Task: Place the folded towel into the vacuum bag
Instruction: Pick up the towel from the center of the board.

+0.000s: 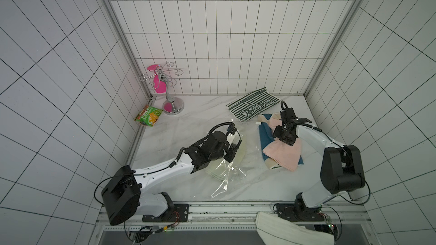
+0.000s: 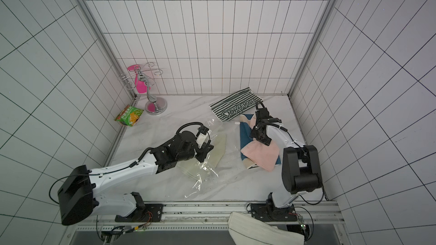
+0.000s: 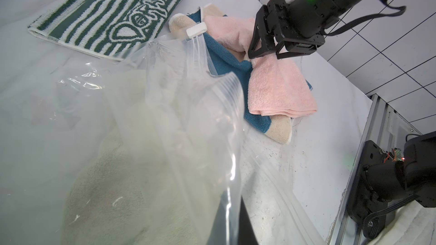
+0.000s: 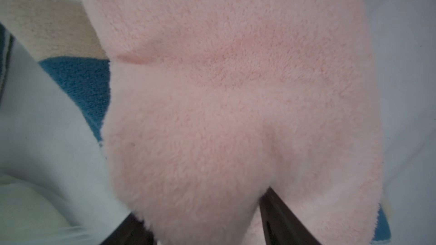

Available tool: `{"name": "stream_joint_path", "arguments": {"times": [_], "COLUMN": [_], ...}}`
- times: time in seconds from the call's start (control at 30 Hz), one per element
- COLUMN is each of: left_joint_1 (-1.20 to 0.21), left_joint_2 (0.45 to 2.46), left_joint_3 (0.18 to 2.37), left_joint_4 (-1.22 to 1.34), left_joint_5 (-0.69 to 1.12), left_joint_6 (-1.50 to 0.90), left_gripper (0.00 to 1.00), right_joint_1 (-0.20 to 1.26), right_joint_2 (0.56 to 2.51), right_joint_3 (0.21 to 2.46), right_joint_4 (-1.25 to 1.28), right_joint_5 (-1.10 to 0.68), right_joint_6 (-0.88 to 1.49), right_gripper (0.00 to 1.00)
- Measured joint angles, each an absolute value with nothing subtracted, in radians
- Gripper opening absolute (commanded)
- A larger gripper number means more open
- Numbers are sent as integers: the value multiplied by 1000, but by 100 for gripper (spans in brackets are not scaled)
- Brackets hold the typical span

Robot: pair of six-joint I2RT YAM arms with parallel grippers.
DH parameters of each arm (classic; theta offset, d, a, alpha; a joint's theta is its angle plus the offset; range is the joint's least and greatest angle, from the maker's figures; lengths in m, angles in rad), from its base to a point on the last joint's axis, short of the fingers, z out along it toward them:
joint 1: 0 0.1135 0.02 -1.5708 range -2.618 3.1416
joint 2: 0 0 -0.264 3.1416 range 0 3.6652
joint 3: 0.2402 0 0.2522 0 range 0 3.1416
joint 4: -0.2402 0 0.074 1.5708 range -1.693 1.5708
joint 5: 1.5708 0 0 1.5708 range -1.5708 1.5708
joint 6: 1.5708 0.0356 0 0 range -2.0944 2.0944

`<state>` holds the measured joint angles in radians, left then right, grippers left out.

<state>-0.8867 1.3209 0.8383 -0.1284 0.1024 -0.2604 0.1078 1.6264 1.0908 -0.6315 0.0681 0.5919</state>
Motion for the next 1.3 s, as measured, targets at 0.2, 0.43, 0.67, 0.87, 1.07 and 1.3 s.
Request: {"name": "stream_joint_path", "arguments": {"times": [0.2, 0.43, 0.67, 0.87, 1.07, 1.3], "left_joint_1": [-882, -881, -882, -881, -882, -882], "left_joint_2": [1309, 1303, 1303, 1299, 1299, 1299], "left_joint_3": [831, 827, 827, 826, 824, 822], "left_joint_4": [-124, -124, -124, -124, -124, -124], "left_joint_5": [105, 105, 105, 105, 105, 104], "left_joint_6": [-260, -257, -254, -254, -254, -254], "left_gripper": [0, 0, 0, 0, 0, 0], "right_joint_1": [58, 52, 39, 32, 34, 60], "right_joint_2": [1658, 1445, 1521, 1660, 1663, 1660], "right_joint_3": [1087, 1099, 1110, 1121, 1179, 1255], "right_joint_4": [-593, -614, -625, -622, -624, -631], "right_joint_5": [57, 69, -8, -25, -28, -24], "right_joint_6": [574, 537, 513, 513, 516, 514], "right_gripper": [17, 40, 58, 58, 61, 64]}}
